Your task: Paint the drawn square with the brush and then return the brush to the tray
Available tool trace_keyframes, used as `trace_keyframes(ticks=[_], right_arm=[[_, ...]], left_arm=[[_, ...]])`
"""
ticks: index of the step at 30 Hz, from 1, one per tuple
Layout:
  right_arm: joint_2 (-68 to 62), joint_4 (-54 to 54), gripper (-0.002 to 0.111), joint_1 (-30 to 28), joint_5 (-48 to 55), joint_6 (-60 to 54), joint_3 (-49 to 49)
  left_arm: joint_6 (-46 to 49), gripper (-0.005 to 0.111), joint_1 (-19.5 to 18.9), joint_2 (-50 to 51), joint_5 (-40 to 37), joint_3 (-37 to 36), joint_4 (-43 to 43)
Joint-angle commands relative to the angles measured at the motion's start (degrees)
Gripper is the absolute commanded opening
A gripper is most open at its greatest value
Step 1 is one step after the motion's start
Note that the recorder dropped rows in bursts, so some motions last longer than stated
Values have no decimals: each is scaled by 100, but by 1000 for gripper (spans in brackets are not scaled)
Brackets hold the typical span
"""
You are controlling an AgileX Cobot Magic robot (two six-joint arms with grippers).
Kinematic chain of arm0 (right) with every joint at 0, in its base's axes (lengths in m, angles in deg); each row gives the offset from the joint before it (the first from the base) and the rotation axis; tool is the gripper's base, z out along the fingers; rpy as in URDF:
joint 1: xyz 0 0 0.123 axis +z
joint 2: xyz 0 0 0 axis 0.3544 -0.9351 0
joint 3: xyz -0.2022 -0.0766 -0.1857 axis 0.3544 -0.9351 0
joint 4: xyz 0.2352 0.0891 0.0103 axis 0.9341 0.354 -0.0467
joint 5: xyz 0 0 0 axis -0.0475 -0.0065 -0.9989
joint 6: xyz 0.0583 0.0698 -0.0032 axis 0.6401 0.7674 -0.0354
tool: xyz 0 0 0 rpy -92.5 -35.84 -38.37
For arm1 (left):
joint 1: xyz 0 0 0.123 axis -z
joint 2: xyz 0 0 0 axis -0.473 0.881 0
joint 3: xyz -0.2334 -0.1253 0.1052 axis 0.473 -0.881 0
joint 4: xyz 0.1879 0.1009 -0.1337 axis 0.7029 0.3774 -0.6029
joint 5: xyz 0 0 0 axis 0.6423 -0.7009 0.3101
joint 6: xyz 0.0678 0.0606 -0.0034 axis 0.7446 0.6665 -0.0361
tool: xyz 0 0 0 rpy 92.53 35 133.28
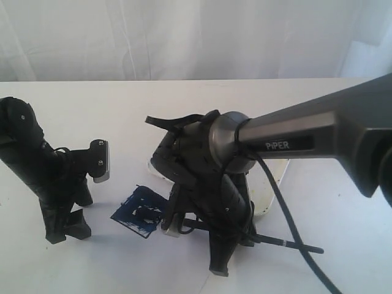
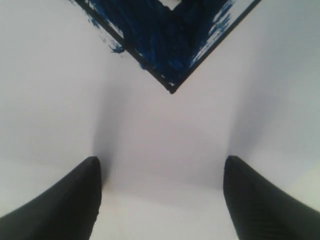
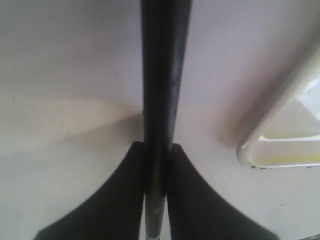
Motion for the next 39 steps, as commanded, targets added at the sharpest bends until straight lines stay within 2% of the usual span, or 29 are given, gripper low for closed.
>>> trace_keyframes(ticks=[1, 18, 25, 28, 39], right_arm=[[-16, 8, 0, 25, 26, 9, -24], [-38, -677, 0, 0, 26, 601, -10], [-38, -332, 0, 293, 26, -364, -10], [-38, -395, 0, 393, 26, -398, -10], [-38, -780, 0, 117, 26, 563, 124]], left_arm=[[-6, 71, 33, 67, -77, -61, 245], [-6, 71, 33, 67, -77, -61, 245], [-6, 71, 33, 67, -77, -61, 245], [-6, 71, 33, 67, -77, -61, 245], [-6, 71, 33, 67, -77, -61, 245]])
